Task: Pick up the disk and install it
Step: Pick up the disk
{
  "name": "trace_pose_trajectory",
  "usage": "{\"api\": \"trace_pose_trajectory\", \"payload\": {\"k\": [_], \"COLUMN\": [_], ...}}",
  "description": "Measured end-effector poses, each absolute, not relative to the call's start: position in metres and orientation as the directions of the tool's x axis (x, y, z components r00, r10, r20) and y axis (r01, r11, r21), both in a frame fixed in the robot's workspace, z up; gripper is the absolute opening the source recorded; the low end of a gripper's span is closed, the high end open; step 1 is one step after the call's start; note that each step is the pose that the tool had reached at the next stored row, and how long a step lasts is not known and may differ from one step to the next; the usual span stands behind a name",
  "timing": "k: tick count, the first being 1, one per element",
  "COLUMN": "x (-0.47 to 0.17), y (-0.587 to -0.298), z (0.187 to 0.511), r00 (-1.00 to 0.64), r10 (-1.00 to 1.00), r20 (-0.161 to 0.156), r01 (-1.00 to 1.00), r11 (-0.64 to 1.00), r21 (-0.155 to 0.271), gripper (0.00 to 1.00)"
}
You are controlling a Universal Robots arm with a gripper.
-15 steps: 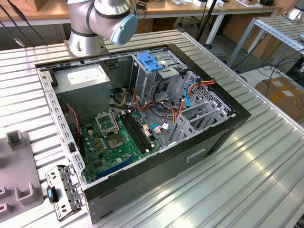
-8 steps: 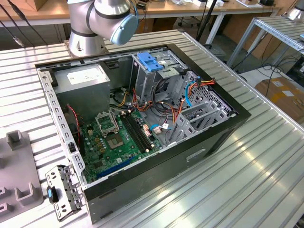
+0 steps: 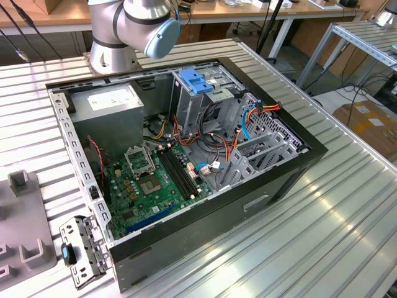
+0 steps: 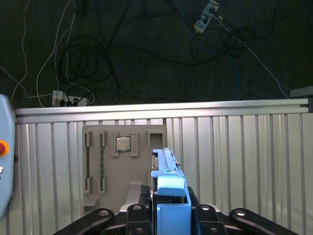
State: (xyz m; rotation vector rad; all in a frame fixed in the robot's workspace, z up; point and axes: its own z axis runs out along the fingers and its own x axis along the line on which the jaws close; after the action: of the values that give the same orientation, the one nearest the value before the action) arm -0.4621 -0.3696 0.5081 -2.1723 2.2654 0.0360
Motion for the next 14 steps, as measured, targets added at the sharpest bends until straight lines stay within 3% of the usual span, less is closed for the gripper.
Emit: {"api": "trace_pose_trajectory", "payload": {"k": [14], "x": [-0.444], "y": [-0.370], "z": [0.508], "r00": [-0.042], "r10": [-0.999], "r20": [-0.018], "r01": [-0.999], "r11": [0.042], "r21": [0.015], "gripper": [0.37]}}
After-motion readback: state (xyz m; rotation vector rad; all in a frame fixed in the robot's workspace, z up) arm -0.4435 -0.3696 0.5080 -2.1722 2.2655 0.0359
